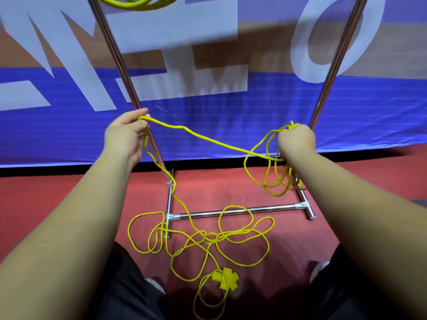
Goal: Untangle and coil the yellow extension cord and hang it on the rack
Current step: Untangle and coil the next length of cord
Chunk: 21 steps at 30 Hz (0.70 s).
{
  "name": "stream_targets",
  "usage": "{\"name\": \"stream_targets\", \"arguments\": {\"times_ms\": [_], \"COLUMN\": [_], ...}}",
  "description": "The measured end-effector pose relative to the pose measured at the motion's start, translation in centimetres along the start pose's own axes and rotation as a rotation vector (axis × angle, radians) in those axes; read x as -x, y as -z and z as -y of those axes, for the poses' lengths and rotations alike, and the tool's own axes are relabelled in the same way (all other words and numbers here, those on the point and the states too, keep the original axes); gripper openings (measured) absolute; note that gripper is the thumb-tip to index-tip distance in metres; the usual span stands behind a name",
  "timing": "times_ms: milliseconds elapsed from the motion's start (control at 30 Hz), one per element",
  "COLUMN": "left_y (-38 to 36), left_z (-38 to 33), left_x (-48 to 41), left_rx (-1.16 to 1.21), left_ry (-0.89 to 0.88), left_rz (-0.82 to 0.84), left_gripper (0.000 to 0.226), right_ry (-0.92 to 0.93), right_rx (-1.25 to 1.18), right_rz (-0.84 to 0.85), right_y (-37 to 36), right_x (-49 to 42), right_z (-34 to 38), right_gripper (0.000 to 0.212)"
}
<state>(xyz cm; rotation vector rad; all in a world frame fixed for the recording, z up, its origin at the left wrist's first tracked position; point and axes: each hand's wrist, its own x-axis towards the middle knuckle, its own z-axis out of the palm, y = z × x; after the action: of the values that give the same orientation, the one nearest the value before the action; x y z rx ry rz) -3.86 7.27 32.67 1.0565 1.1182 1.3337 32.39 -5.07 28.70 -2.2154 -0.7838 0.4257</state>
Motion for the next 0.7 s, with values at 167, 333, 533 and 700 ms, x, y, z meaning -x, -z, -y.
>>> {"name": "stream_targets", "arguments": {"times_ms": [167, 333, 533, 700], "left_y": [-0.2, -1.5, -3.2, -2.1], "left_z": [1.5, 5.4, 8.9, 8.8], "left_x": [-0.1, 2.2, 7.7, 7.7], "left_rx": [-1.08, -2.093, -1.443, -0.963], "left_ry": [-0.213, -0.23, 0.385, 0.607], "left_rz": [0.11, 0.833, 1.428, 1.671], "left_gripper": [0.026, 0.014, 0.03, 0.01], "right_ry": [-0.018, -0.117, -0.082, -0.081], "right_rx": [-0.171, -0.677, -0.78, -0.767], "right_rz": [0.08, 0.206, 0.271, 0.257], "right_y": [-0.1, -0.5, 0.0, 0.0], "right_x": [0.6, 1.3, 1.5, 1.0], "right_z": [0.7, 1.5, 2.2, 1.9], "right_gripper": [0.021, 0.004, 0.02, 0.012]}}
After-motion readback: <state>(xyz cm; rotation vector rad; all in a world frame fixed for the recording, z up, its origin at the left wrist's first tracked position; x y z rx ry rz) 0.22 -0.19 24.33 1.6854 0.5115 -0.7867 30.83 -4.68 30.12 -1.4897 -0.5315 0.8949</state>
